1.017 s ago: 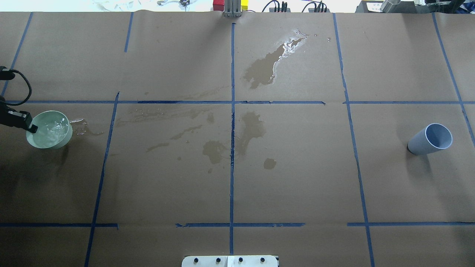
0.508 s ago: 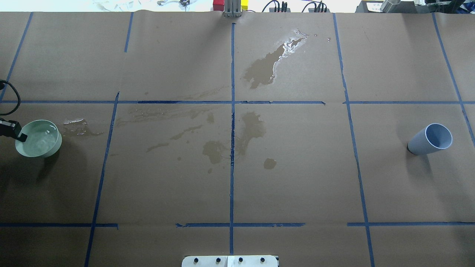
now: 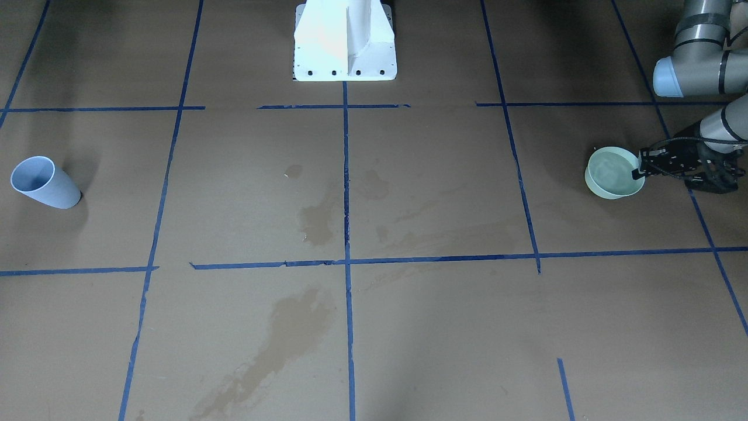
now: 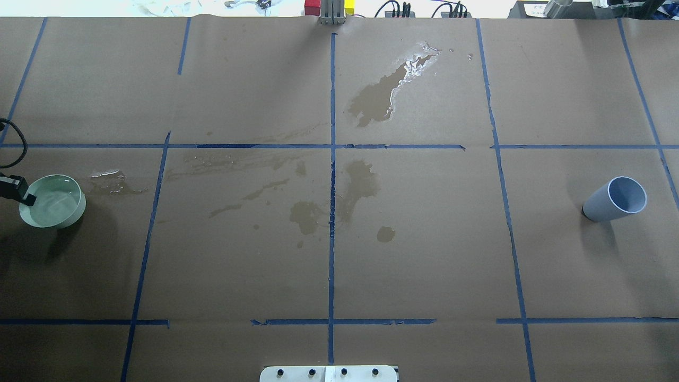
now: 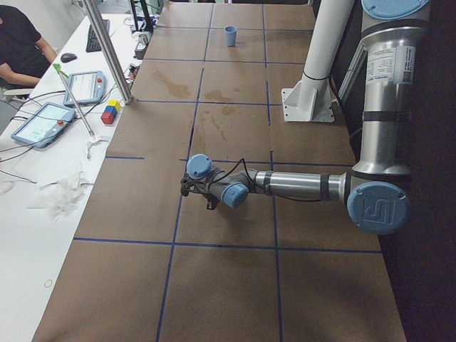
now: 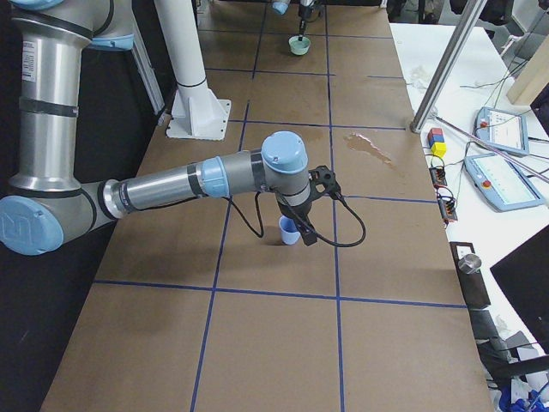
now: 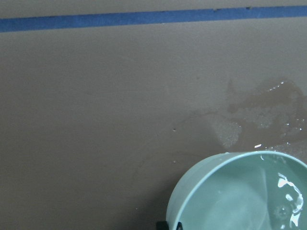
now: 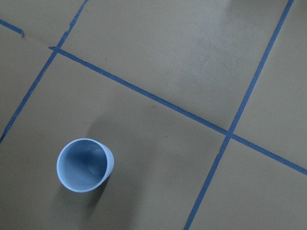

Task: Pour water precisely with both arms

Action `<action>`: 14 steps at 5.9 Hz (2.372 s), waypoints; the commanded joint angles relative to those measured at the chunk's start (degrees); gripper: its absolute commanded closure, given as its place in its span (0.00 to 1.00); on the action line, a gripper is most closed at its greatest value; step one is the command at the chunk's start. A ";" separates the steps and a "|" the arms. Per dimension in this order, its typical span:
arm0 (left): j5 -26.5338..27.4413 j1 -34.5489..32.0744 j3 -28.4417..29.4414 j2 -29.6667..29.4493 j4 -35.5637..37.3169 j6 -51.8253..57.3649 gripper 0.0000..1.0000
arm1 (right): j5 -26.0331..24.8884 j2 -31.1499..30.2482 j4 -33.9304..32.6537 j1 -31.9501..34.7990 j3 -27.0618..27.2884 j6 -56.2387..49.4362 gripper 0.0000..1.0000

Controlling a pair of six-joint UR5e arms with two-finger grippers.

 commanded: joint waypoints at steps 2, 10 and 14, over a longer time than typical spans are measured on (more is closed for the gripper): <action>0.07 0.18 1.28 -0.08 -0.01 0.00 0.92 | 0.00 0.01 -0.06 -0.01 -0.03 0.00 0.00; 0.86 -4.17 -0.99 0.09 -0.44 -0.44 0.05 | -0.08 0.01 -0.41 -1.32 -0.21 0.70 0.00; 5.25 -18.86 -11.80 6.92 0.08 9.77 0.00 | -1.14 -1.13 -5.68 -2.82 -0.56 6.56 0.00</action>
